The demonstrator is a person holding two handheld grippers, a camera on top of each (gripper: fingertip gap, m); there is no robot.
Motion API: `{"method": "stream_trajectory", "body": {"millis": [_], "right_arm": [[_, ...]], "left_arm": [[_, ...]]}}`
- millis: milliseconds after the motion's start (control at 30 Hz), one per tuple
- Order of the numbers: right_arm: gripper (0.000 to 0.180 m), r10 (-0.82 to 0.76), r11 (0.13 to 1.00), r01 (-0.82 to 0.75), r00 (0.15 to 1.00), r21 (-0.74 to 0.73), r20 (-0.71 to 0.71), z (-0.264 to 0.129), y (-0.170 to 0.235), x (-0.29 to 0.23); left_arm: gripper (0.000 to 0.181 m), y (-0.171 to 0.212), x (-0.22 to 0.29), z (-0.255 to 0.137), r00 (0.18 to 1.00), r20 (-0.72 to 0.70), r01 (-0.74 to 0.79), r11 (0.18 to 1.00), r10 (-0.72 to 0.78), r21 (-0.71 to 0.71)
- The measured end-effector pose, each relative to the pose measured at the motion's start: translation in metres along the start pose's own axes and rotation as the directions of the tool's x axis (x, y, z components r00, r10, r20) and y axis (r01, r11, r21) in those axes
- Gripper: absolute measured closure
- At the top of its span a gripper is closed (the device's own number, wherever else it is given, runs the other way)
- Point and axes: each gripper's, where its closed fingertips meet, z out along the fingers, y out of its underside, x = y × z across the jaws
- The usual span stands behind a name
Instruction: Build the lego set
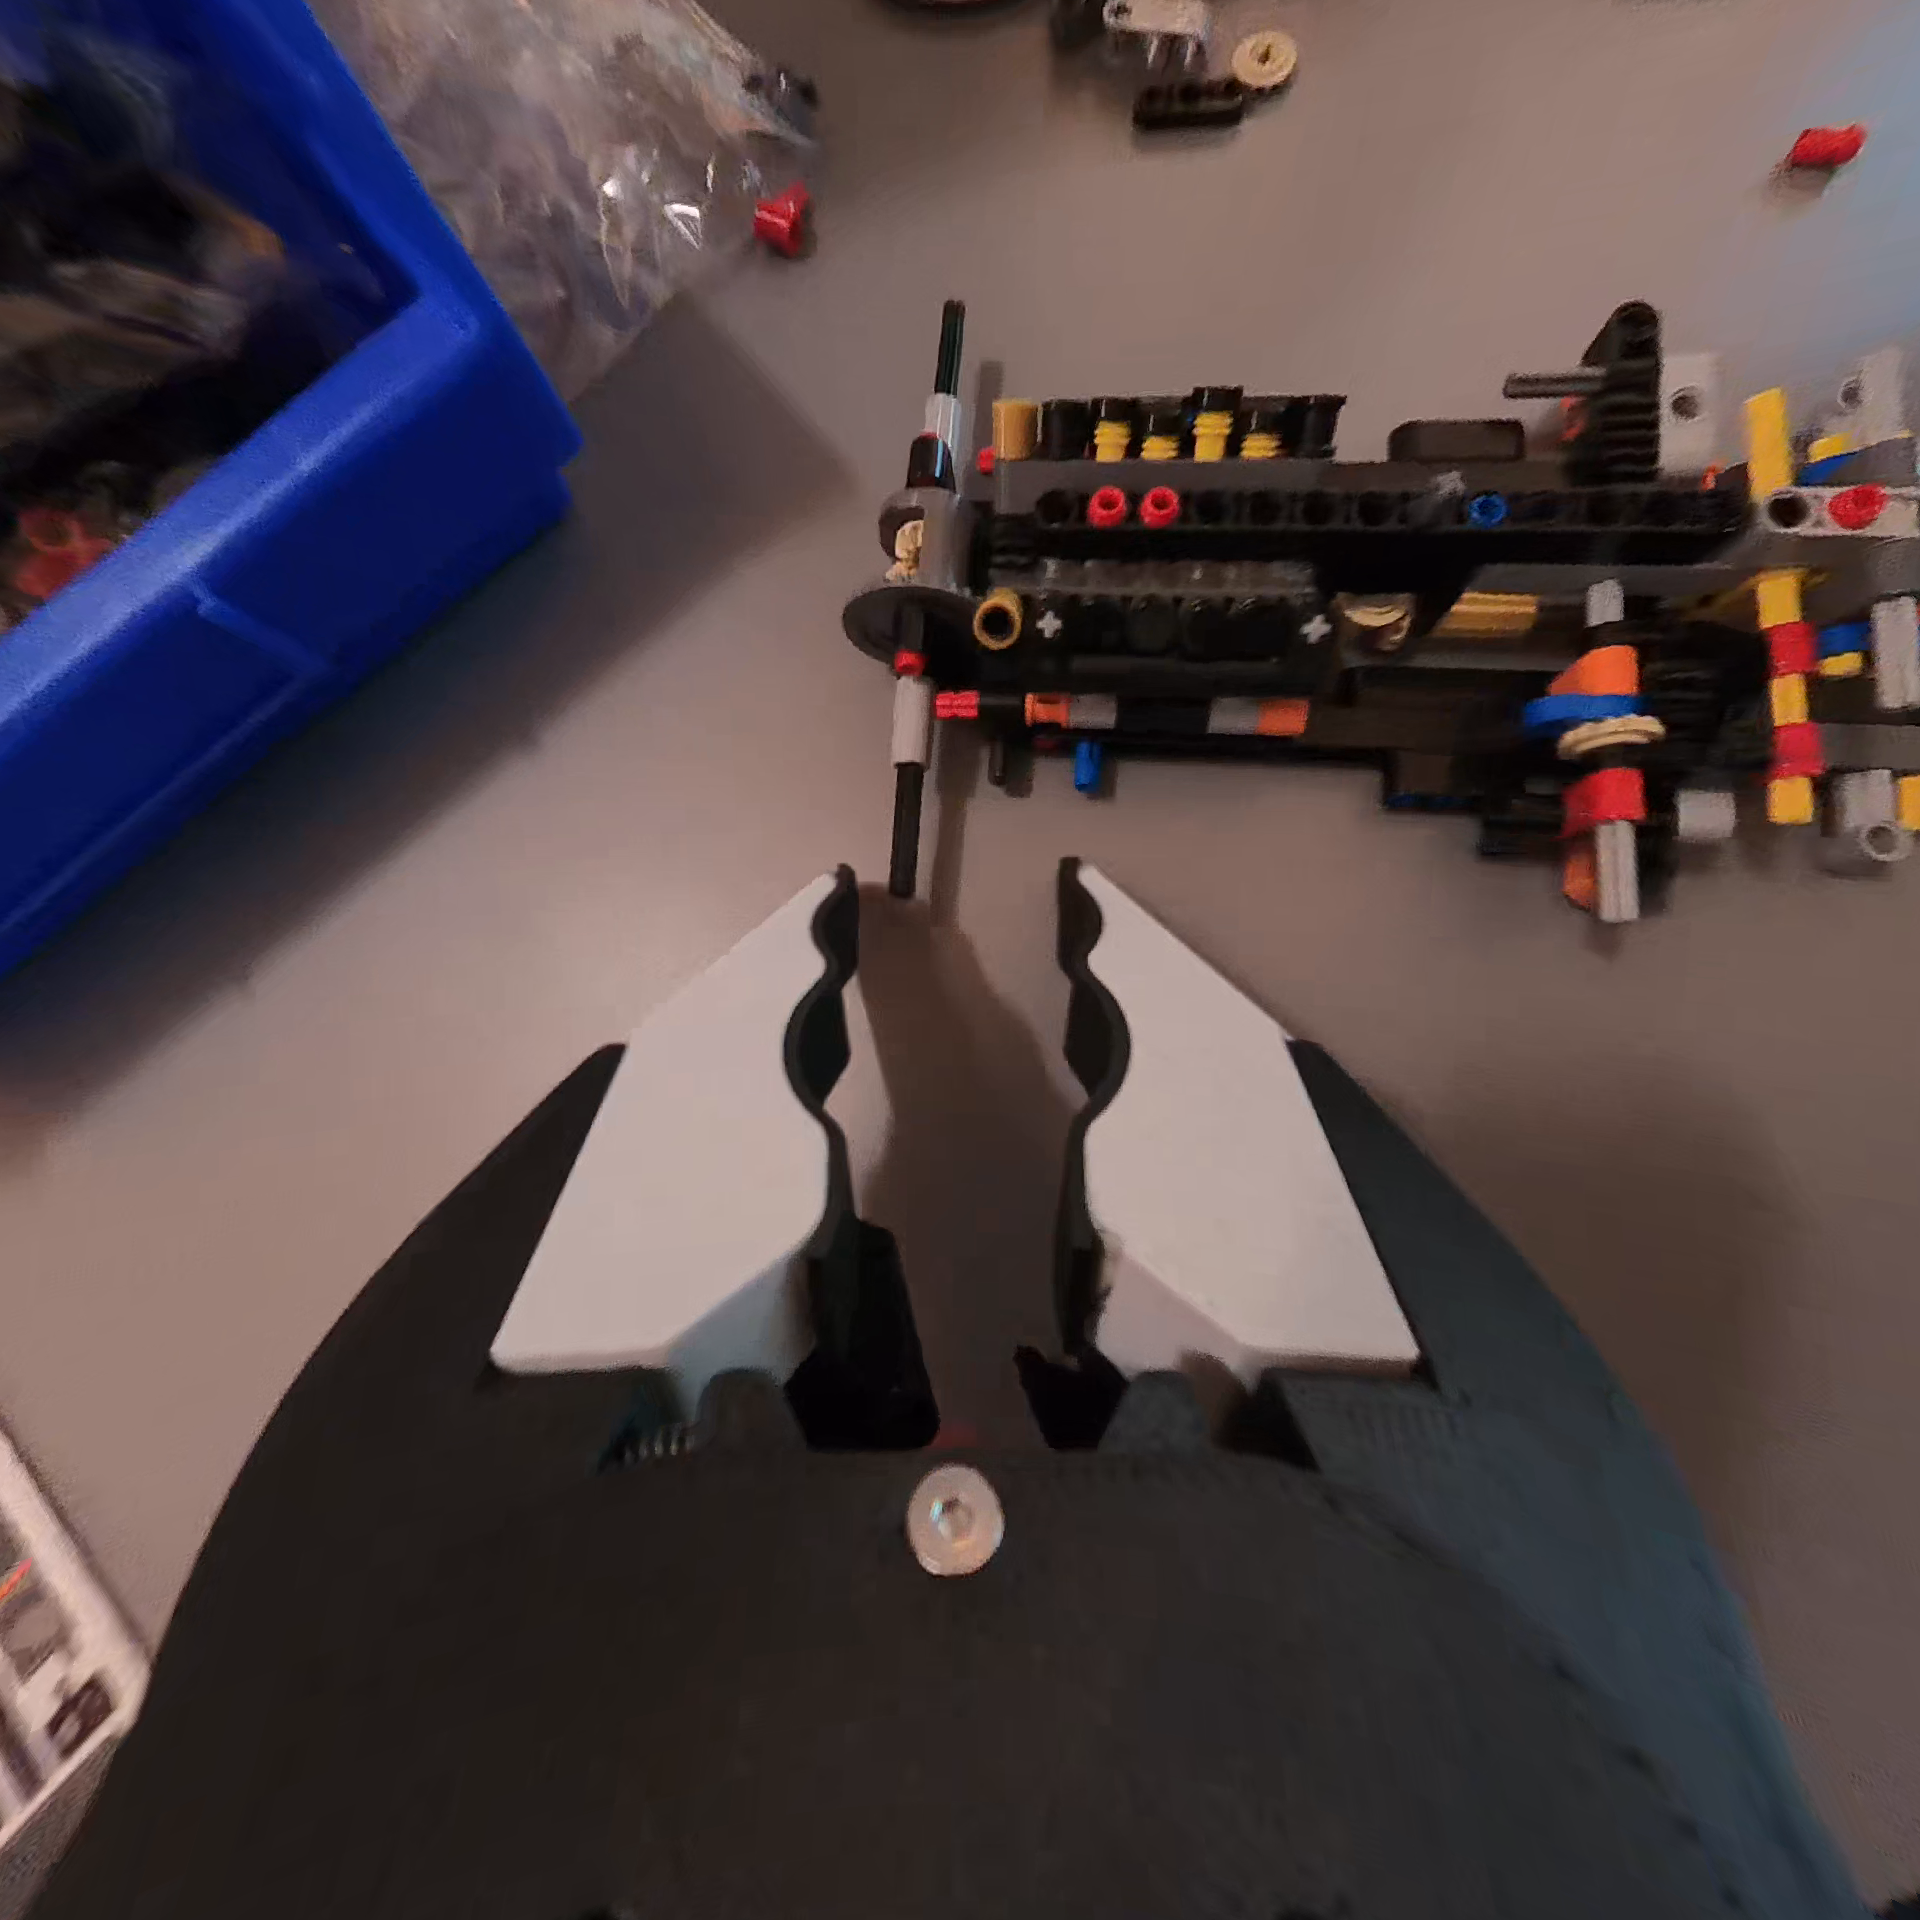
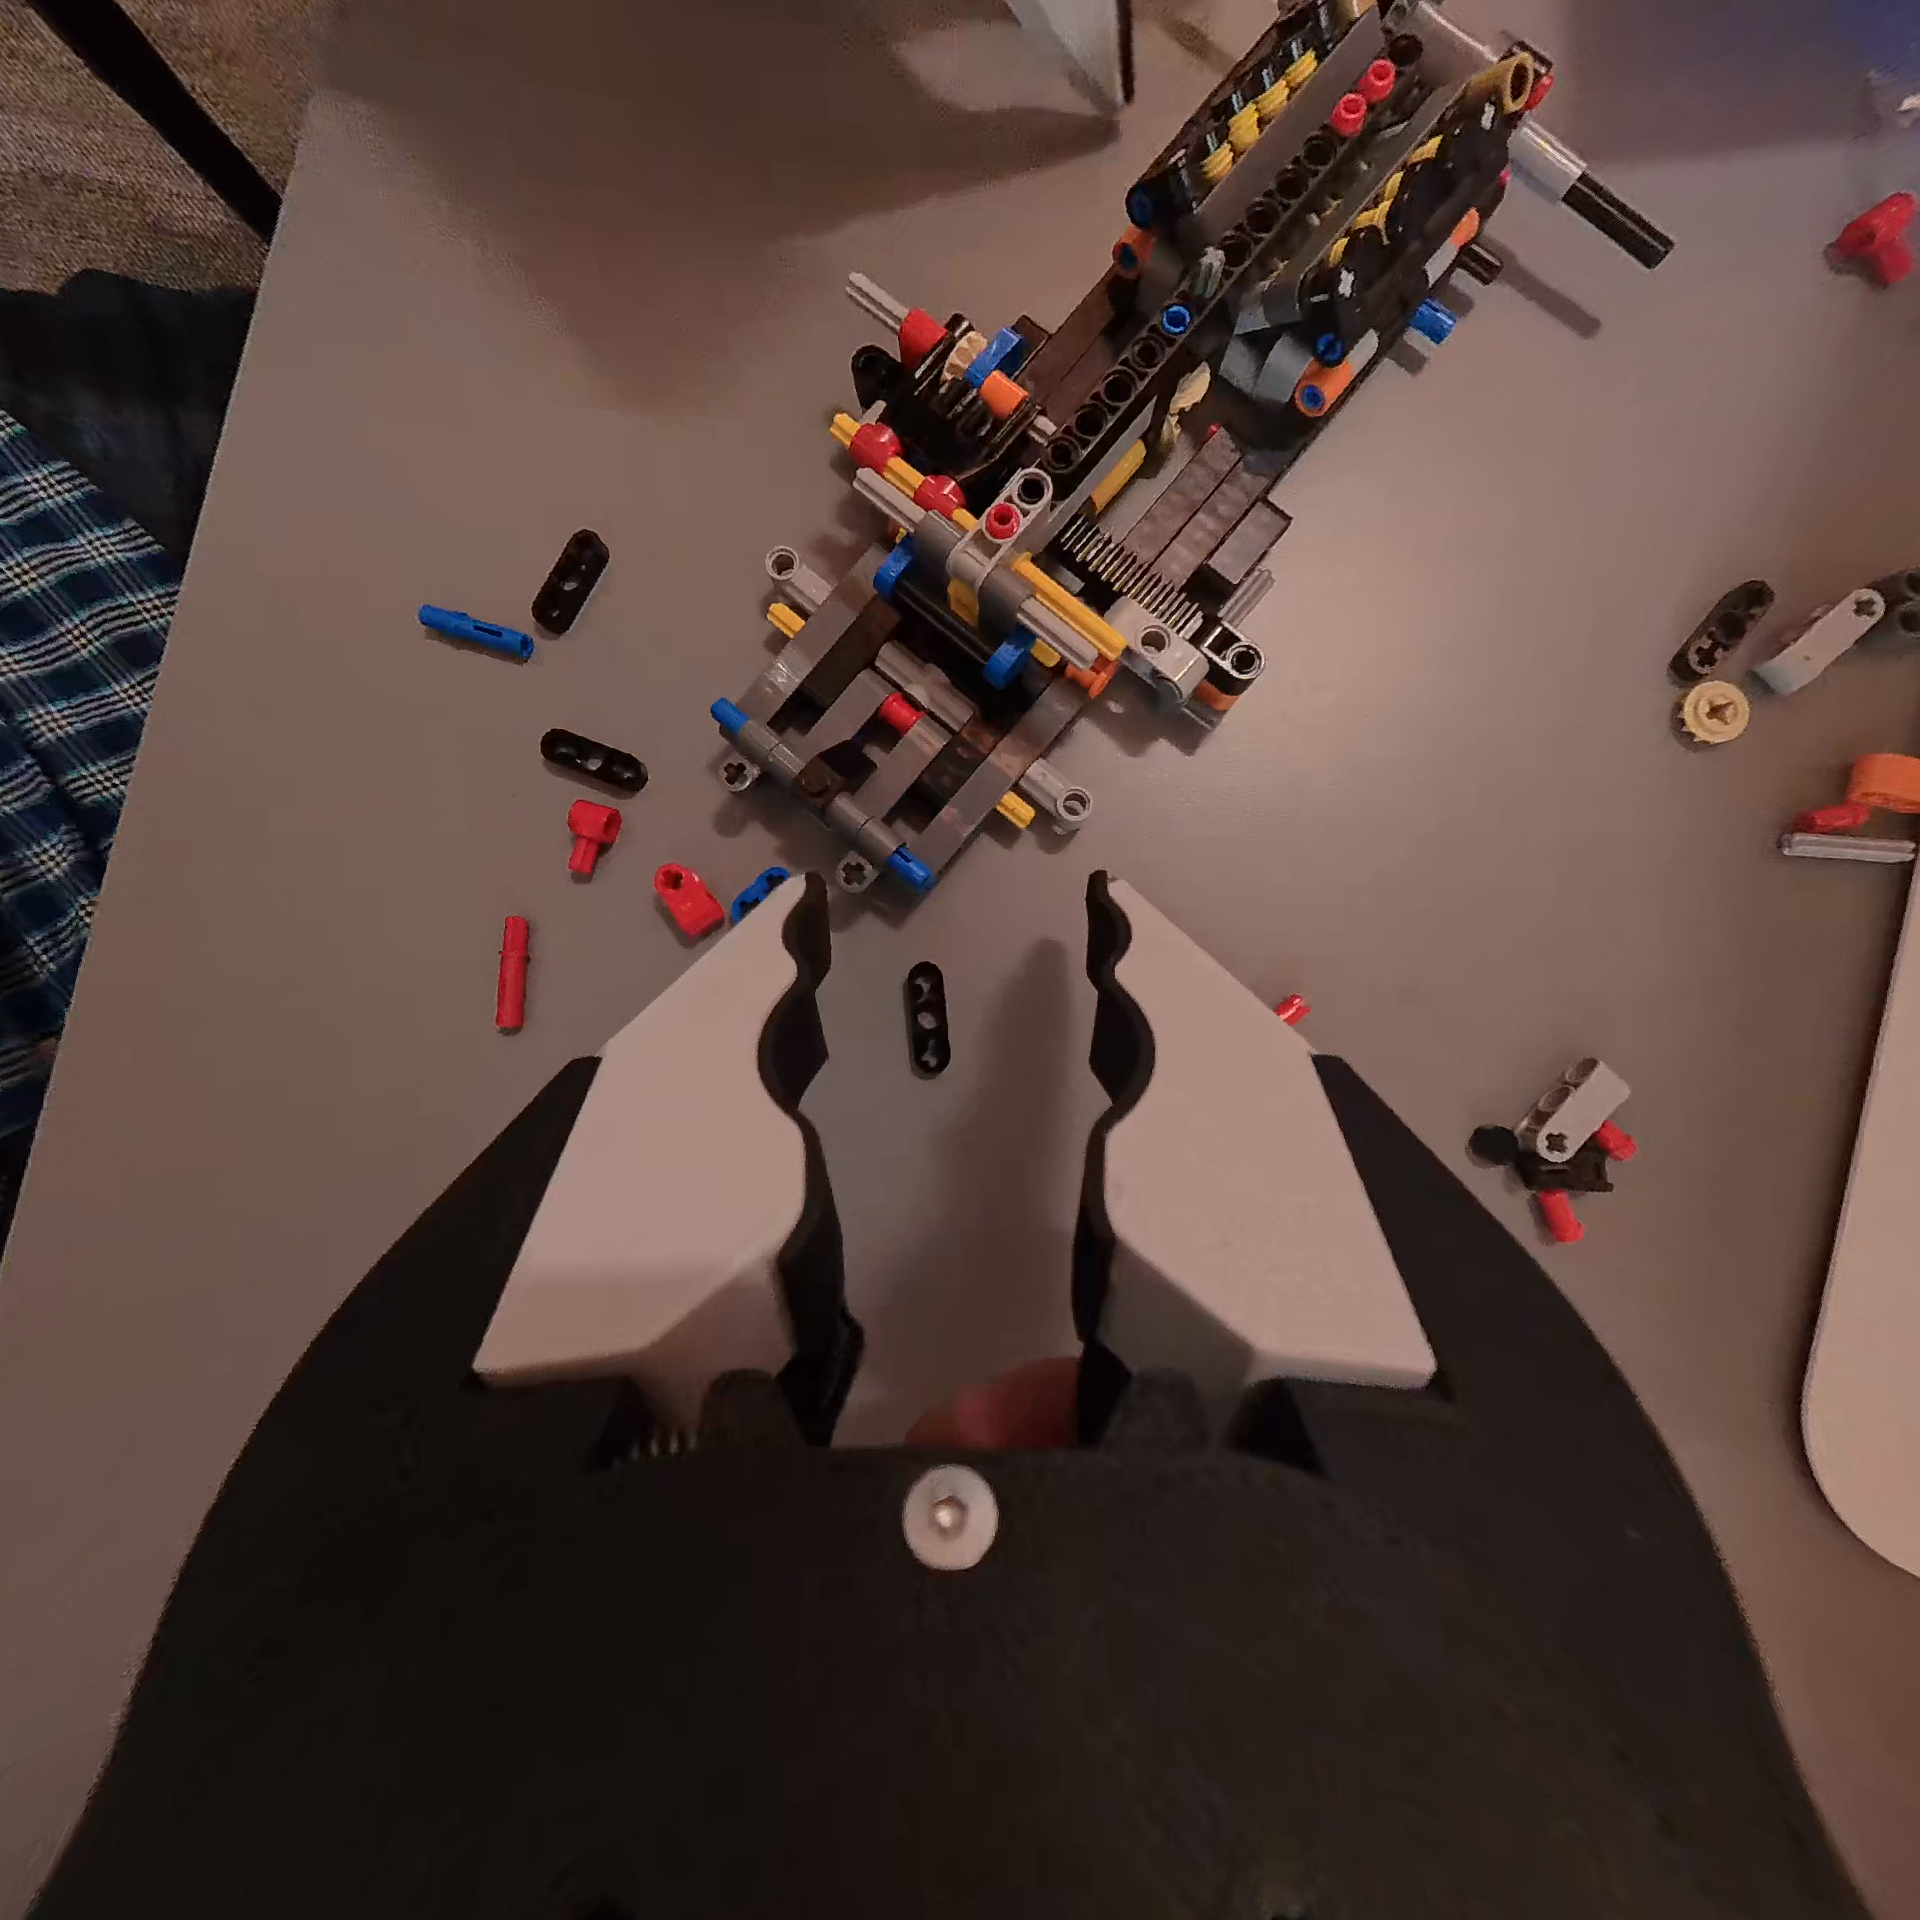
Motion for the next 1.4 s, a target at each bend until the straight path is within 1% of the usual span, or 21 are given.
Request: {"method": "stream_trajectory", "body": {"millis": [33, 100, 133, 400, 567, 667, 867, 967, 1067, 1200, 1400], "right_arm": [[0.132, 0.001, 1.0, -0.001, 1.0, 0.002, 0.003, 0.0, 0.0, 0.0], [0.133, 0.002, 1.0, -0.002, 1.0, 0.004, 0.008, -0.001, 0.0, -0.001], [0.133, 0.004, 1.0, -0.004, 1.0, 0.006, 0.009, -0.001, -0.001, 0.0], [0.131, 0.035, 0.999, -0.035, 0.999, 0.036, 0.001, -0.007, -0.004, 0.005], [0.126, 0.052, 0.998, -0.051, 0.998, 0.041, -0.026, -0.006, -0.005, 0.01], [0.122, 0.054, 0.997, -0.052, 0.998, 0.053, -0.032, -0.005, -0.01, 0.009], [0.112, 0.084, 0.991, -0.079, 0.996, 0.108, -0.035, -0.004, -0.028, 0.002], [0.105, 0.101, 0.991, -0.096, 0.994, 0.096, -0.052, 0.003, -0.03, 0.001], [0.099, 0.142, 0.988, -0.135, 0.986, 0.078, -0.085, 0.01, -0.028, 0.005], [0.097, 0.143, 0.99, -0.139, 0.981, 0.039, -0.128, 0.021, -0.021, 0.01], [0.099, 0.133, 0.991, -0.133, 0.984, 0.01, -0.119, 0.035, -0.016, 0.006]], "left_arm": [[0.157, -0.003, 0.001, 0.002, 1.0, -0.013, 0.014, 1.0, -0.014, 0.022], [0.169, -0.004, -0.002, 0.005, 1.0, -0.011, 0.028, 0.999, -0.027, 0.022], [0.178, -0.003, -0.002, 0.005, 1.0, -0.009, 0.023, 1.0, -0.023, 0.02], [0.179, 0.0, 0.0, -0.003, 0.993, 0.032, 0.116, 0.992, -0.117, 0.04], [0.179, 0.002, -0.003, -0.014, 0.978, 0.06, 0.192, 0.977, -0.198, 0.089], [0.179, 0.002, 0.001, -0.02, 0.971, 0.05, 0.225, 0.964, -0.234, 0.139], [0.179, -0.011, 0.004, -0.035, 0.976, 0.075, 0.186, 0.959, -0.206, 0.214], [0.179, -0.017, 0.006, -0.038, 0.978, 0.058, 0.179, 0.951, -0.2, 0.253], [0.179, -0.018, 0.008, -0.038, 0.982, 0.053, 0.162, 0.952, -0.182, 0.26], [0.179, -0.021, 0.009, -0.039, 0.982, 0.027, 0.168, 0.941, -0.184, 0.294], [0.179, -0.021, 0.012, -0.035, 0.983, -0.008, 0.176, 0.936, -0.182, 0.304]]}}
